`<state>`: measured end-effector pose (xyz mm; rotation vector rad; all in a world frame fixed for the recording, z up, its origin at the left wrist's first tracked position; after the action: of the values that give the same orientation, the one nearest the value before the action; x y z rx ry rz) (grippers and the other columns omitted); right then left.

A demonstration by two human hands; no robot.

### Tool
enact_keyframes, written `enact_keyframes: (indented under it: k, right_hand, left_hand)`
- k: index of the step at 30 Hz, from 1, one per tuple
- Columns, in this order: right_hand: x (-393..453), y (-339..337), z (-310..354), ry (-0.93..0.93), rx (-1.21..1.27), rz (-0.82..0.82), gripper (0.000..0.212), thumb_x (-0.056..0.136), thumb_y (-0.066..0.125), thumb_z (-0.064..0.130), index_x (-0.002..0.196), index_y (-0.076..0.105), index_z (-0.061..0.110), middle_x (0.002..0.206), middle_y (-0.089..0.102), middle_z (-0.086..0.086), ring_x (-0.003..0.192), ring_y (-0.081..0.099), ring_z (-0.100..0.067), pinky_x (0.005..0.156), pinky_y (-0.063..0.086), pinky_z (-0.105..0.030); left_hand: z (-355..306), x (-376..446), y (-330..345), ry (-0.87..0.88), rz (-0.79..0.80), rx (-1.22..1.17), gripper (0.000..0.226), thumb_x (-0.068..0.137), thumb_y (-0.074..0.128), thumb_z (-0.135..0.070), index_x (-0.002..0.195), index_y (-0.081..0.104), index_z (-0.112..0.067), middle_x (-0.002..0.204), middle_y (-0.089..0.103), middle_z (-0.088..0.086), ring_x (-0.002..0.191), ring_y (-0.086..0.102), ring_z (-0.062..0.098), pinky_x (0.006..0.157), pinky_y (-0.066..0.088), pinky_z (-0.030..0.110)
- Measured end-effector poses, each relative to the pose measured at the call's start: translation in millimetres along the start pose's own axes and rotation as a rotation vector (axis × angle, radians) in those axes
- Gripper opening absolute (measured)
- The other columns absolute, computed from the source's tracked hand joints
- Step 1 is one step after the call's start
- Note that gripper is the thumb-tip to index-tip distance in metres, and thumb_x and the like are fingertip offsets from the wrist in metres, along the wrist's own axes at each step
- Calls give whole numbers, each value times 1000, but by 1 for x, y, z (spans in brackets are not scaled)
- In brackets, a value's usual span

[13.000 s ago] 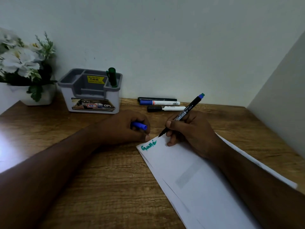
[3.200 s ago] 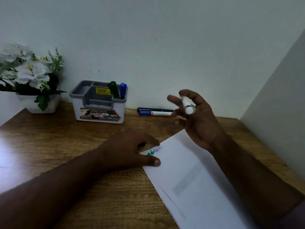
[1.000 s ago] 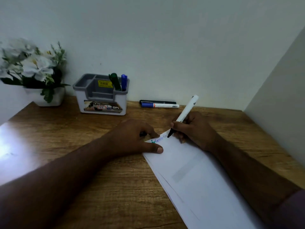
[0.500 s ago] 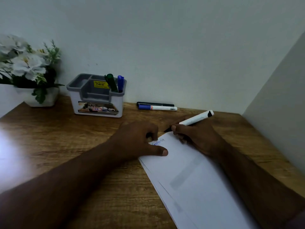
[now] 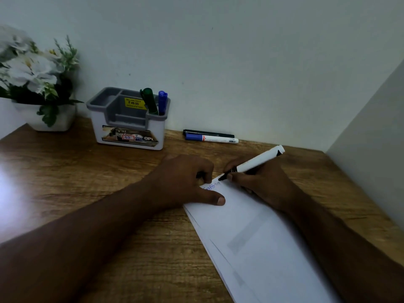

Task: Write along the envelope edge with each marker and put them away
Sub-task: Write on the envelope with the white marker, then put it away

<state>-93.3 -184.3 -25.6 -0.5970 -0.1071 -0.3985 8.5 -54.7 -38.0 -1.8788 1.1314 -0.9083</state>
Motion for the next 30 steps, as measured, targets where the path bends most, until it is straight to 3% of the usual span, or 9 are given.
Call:
enact_keyframes:
  k: [3,8,17,27,30]
  right_hand:
    - [1,0,-1,19,13,4,17,80,71,-2,79,75,15,52,64,20,48,56,6,46,38,-5]
    - [1,-2,-3,59,11,-41,16,80,72,4,78,75,19,51,63,11,44,49,0,43,39,-14]
    - [1,-2,-3,89,56,-82,8,81,70,1,81,73,8,44,58,13,39,46,0,40,35,-13]
    - [1,-3,-4,106,49,-112,9,81,68,1,77,72,9,46,58,8,40,46,-7,40,37,-18]
    - [0,-4,-5,112,90,-133,10,81,66,-1,73,70,4,52,61,-1,40,47,-10,41,38,-19]
  left_hand:
    - [-1,0,0,2,2,-10,43,59,64,-75,73,57,-35,72,53,-22,70,45,-7,58,26,22]
    - [1,1,1,-6,12,2,46,60,63,-76,76,58,-33,74,53,-21,70,45,-6,58,26,23]
    - [2,1,2,-15,19,-3,47,59,63,-76,76,58,-32,77,56,-19,73,47,-4,59,29,23]
    - [2,1,2,-16,24,6,50,58,62,-78,77,60,-32,79,57,-21,75,48,-5,61,32,24]
    - [2,2,3,-15,32,0,48,58,62,-77,76,58,-33,76,55,-21,73,47,-4,59,30,24]
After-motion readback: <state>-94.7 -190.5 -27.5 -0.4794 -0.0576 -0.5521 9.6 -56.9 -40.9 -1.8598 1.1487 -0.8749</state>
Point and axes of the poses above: each hand's wrist, its own x-axis towards the middle knuckle, its own y-axis out of the palm, z = x × y, the point moved 6 cm from there along x, towards the middle knuckle
